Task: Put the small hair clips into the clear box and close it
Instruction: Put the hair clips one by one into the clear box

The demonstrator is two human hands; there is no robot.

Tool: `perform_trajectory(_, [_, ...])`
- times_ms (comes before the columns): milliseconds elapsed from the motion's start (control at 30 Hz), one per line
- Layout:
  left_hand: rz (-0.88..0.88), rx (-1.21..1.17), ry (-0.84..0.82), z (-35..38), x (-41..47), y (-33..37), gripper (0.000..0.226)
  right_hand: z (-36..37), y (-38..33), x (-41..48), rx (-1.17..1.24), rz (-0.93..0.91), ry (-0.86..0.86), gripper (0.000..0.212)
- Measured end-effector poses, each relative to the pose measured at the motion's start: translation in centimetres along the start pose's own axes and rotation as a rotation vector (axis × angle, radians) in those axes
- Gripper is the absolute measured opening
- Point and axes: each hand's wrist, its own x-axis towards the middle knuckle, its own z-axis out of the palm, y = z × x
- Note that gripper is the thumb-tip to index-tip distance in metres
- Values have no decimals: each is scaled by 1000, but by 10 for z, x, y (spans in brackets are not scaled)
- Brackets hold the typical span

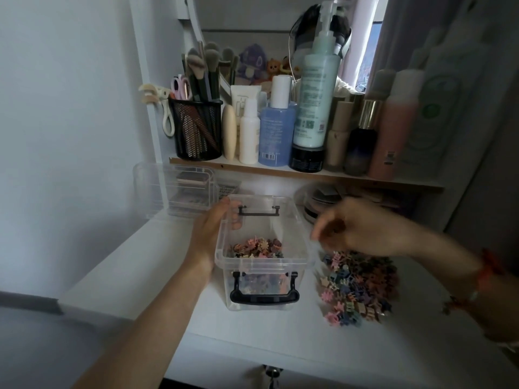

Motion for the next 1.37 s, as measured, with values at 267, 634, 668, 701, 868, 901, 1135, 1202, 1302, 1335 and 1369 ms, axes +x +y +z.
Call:
perform_trajectory(267, [-15, -10, 8, 1, -3, 1, 25, 19, 10, -4, -229, 7, -162, 19])
perform_trajectory(634, [-5, -7, -14, 1, -6, 3, 24, -9, -20, 11, 285, -104, 385, 14])
perform_trajectory(668, [-6, -8, -15, 0, -6, 3, 25, -9, -23, 12, 297, -106, 373, 17])
perform_trajectory(701, [-8, -11, -15, 0, -6, 3, 26, -8, -24, 13, 274, -96, 351, 20])
perform_trajectory(868, [-21, -14, -12, 0, -6, 3, 25, 6, -7, 4, -28, 7, -29, 9])
perform_trajectory(901, [-18, -10, -12, 1, -6, 3, 25, 12, -4, 1, -86, 23, -114, 11])
perform_trajectory(1135, [-18, 11, -19, 1, -8, 4, 25, 13, -5, 3, -191, 31, 17, 15])
perform_trajectory(1202, [-13, 18, -17, 1, -8, 5, 25, 1, -9, 5, -150, 28, 117, 12])
perform_trajectory(1302, [-6, 21, -14, 1, -9, 4, 25, 5, -14, 1, -226, 34, -60, 15])
perform_trajectory(1335, [-6, 18, -13, 1, -9, 4, 24, 12, -14, -1, -274, 48, -155, 17])
perform_trajectory(1369, [-6, 14, -13, 2, -10, 4, 24, 18, -14, -3, -318, 53, -225, 17])
